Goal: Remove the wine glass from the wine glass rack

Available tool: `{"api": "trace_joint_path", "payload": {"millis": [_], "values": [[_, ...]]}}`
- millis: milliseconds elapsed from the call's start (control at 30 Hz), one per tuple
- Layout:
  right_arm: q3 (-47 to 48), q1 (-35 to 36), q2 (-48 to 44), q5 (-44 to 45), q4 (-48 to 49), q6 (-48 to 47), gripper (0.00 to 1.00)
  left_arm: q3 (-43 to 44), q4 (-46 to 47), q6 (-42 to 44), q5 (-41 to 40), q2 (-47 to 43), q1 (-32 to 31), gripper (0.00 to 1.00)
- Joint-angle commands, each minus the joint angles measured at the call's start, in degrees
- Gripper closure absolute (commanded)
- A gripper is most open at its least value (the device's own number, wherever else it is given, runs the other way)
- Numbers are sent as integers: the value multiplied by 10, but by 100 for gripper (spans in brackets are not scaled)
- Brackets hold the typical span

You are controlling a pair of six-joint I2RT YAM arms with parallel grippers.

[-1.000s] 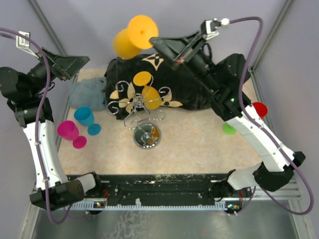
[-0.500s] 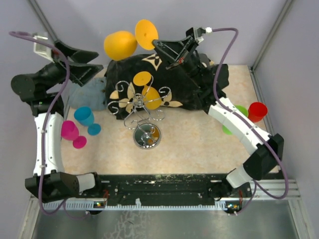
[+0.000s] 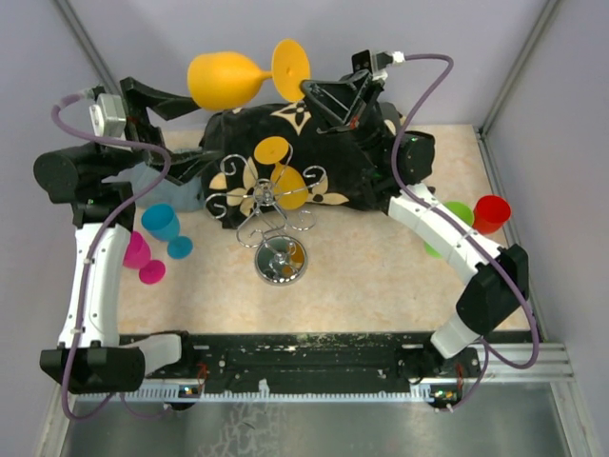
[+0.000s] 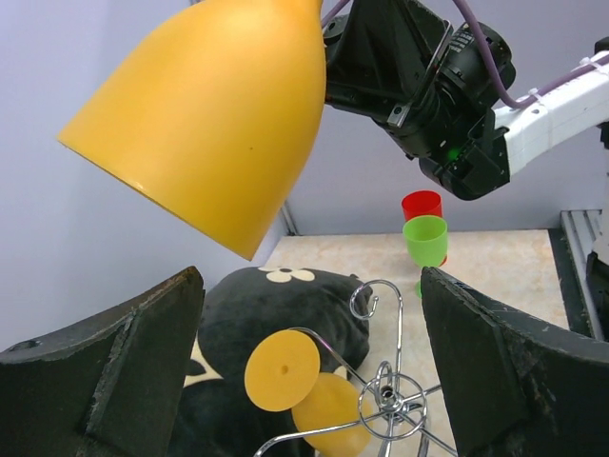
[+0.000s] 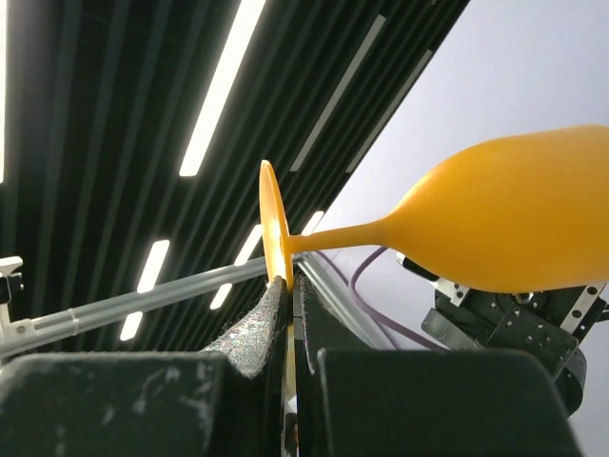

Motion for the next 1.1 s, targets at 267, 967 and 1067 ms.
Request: {"api": "trace_joint_path", "payload": {"millis": [267,967,1067], "values": [[-28,-2,-8,0,89,23,100,3,21,29,-12,-11,-13,0],[-13,-2,102,2,227,83,100,11,17,-19,-35,-58,-37,21],[-12,-1,134,7,266,103,100,12,12,-21,-37,-66,-37,23]]}}
